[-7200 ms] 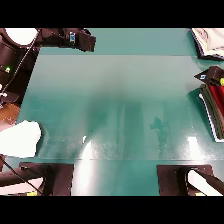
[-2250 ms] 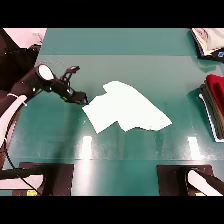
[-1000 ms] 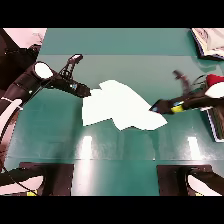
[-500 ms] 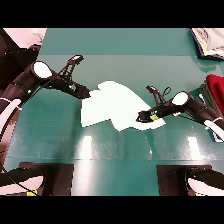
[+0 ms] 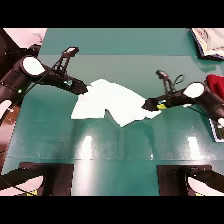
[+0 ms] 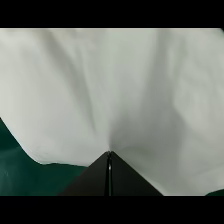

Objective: Fold the shirts.

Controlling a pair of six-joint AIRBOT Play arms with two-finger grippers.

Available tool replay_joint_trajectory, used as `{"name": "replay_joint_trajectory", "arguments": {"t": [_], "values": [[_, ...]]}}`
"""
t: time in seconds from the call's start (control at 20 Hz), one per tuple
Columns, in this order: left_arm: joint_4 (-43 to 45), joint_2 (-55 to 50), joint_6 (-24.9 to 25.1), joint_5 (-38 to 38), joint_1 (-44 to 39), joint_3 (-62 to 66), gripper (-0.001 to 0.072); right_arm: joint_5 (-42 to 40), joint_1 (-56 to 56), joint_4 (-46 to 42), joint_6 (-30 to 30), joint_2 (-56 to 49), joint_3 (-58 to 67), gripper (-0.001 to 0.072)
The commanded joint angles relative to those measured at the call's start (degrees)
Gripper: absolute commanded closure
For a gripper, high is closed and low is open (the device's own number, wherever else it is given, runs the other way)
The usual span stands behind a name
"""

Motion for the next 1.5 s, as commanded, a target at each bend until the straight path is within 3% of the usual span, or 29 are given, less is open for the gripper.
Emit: {"name": "replay_joint_trajectory", "arguments": {"t": [0.0,0.05,0.1,0.15,0.3,0.5,0.85,1.0,1.05,1.25,1.45], "values": [[0.9,0.8,-0.1,-1.6,0.0,0.5,0.0680,1.8,-5.4,-0.1,0.0,6.0,-5.5,0.0681],[0.9,0.8,-0.1,-1.7,0.0,0.5,0.0680,2.5,-6.8,0.4,0.1,7.4,-8.0,0.0442],[0.8,0.8,-0.1,-1.7,0.0,0.5,0.0680,3.7,-8.1,1.9,0.4,8.3,-10.4,0.0103],[0.8,0.8,-0.1,-1.7,0.0,0.5,0.0680,4.7,-9.3,4.5,1.9,9.0,-12.6,0.0077],[0.7,0.8,-0.1,-1.9,0.0,0.5,0.0680,1.4,-8.5,14.1,2.4,9.5,-20.0,0.0157],[0.7,0.8,-0.1,-2.9,0.0,0.5,0.0680,-10.3,-2.0,25.2,2.1,8.0,-25.2,0.0157],[0.8,0.8,-0.1,-4.5,0.0,0.5,0.0680,-13.6,5.8,25.8,1.9,-6.3,-15.3,0.0173],[0.8,0.8,-0.1,-5.4,0.0,0.5,0.0680,-13.6,6.3,24.8,1.8,-8.5,-12.2,0.0612],[0.8,0.8,-0.1,-5.5,0.0,0.5,0.0680,-13.6,6.3,23.7,1.3,-8.3,-11.6,0.0697],[3.5,2.9,-1.7,-5.9,1.1,3.0,0.0681,-11.4,1.3,20.1,1.1,0.7,-9.8,0.0698],[3.8,8.9,-2.5,-9.1,5.9,13.4,0.0680,-2.0,-13.7,13.5,4.2,14.9,-1.3,0.0699]]}}
